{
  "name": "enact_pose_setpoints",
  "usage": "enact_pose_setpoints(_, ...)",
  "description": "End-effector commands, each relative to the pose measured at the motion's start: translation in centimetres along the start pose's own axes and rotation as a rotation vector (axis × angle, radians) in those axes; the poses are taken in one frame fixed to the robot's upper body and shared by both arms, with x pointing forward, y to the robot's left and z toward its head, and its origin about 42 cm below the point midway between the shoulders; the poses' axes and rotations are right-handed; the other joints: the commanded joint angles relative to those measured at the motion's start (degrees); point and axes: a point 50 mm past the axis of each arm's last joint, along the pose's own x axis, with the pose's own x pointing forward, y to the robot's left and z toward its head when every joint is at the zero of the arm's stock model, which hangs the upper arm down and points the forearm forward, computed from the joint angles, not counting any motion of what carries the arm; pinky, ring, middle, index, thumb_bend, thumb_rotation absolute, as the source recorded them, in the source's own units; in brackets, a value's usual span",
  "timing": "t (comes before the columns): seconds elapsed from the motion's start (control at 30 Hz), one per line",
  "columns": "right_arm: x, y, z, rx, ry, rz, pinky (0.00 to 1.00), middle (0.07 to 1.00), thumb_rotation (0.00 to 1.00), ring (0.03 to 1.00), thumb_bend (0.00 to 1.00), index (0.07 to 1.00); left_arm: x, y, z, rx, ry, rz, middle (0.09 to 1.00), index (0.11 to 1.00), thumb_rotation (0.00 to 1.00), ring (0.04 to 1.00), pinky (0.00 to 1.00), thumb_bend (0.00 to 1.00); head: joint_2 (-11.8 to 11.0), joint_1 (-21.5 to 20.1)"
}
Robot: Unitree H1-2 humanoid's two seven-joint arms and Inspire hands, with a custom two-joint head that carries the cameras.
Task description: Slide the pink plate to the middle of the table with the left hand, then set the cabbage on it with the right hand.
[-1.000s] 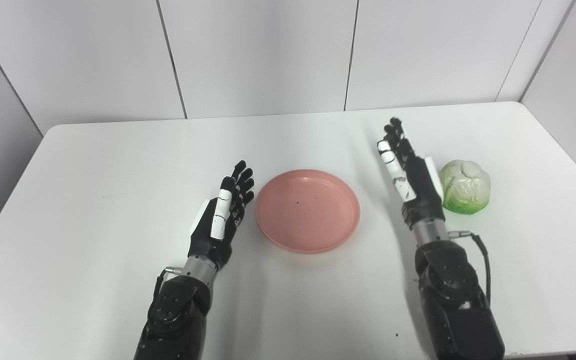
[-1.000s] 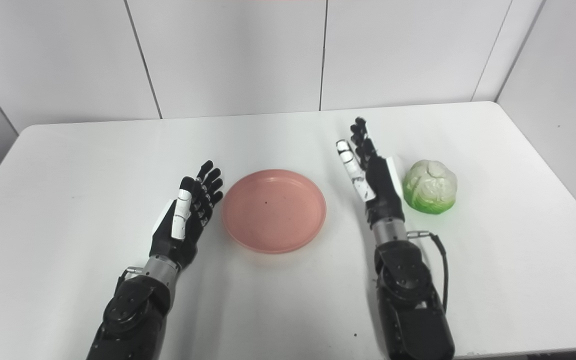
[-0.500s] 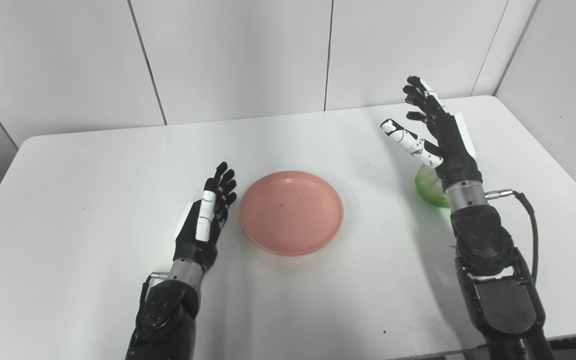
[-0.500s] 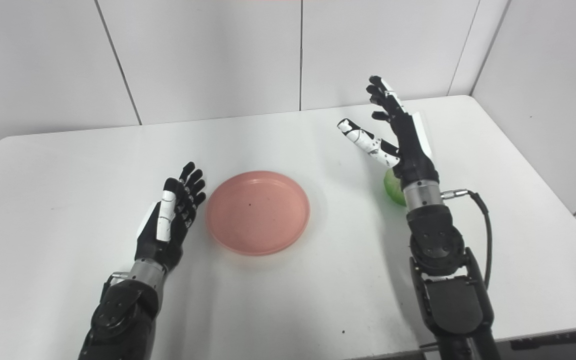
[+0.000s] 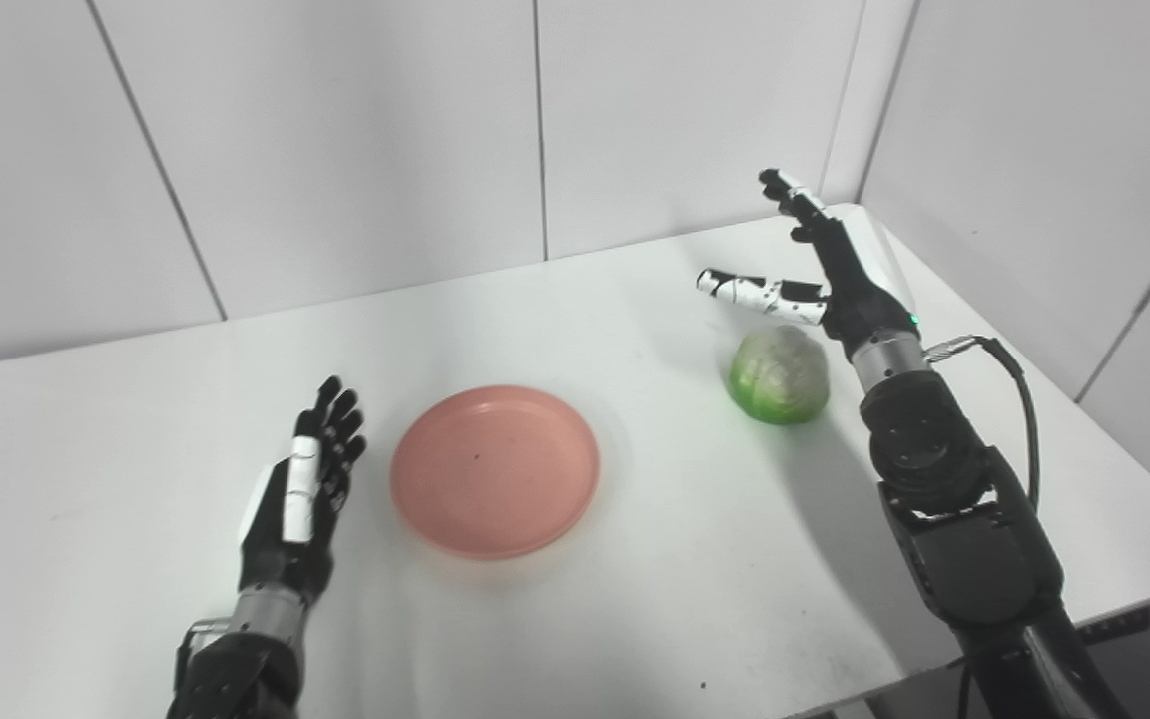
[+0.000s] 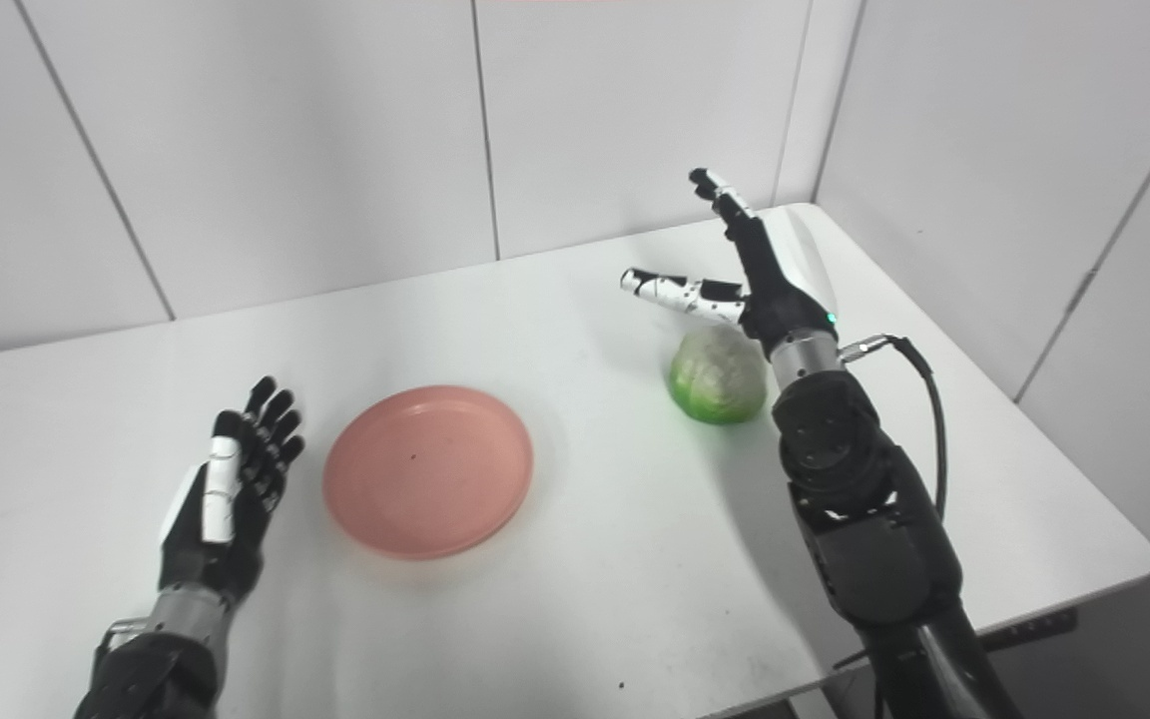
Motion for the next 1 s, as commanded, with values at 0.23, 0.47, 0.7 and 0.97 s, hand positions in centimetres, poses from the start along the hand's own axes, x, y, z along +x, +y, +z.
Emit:
enact_pose_setpoints(0.23, 1.0, -2.5, 1.6, -0.160, 0.008, -0.062, 0.68, 0.892, 0.45, 0.827, 0.89, 0.881, -1.2, 1.7, -2.1, -0.026, 0.015, 0.005, 1.000, 1.000, 1.00, 1.000, 1.00, 0.81, -0.33, -1.62)
enact_pose_setpoints(0.47, 1.1, -2.9, 1.2, -0.253, 0.050, -0.027, 0.69, 0.899, 0.40, 0.839, 0.93, 0.904, -0.9, 1.7, -2.5, -0.031, 0.023, 0.011, 1.000, 1.000, 0.99, 1.000, 1.00, 0.84, -0.32, -1.58)
enact_pose_setpoints(0.7, 1.1, -3.4, 0.5, -0.301, 0.086, 0.047, 0.74, 0.890, 0.37, 0.853, 0.96, 0.915, -1.1, 1.9, -2.2, -0.028, 0.019, 0.005, 1.000, 1.000, 0.98, 1.000, 1.00, 0.83, -0.23, -1.49)
enact_pose_setpoints(0.97, 1.5, -2.5, 0.1, -0.434, 0.127, 0.106, 0.91, 0.904, 0.39, 0.893, 1.00, 0.897, -1.1, 1.6, -2.1, -0.027, 0.019, 0.006, 1.000, 1.000, 0.99, 1.000, 1.00, 0.83, -0.08, -1.17)
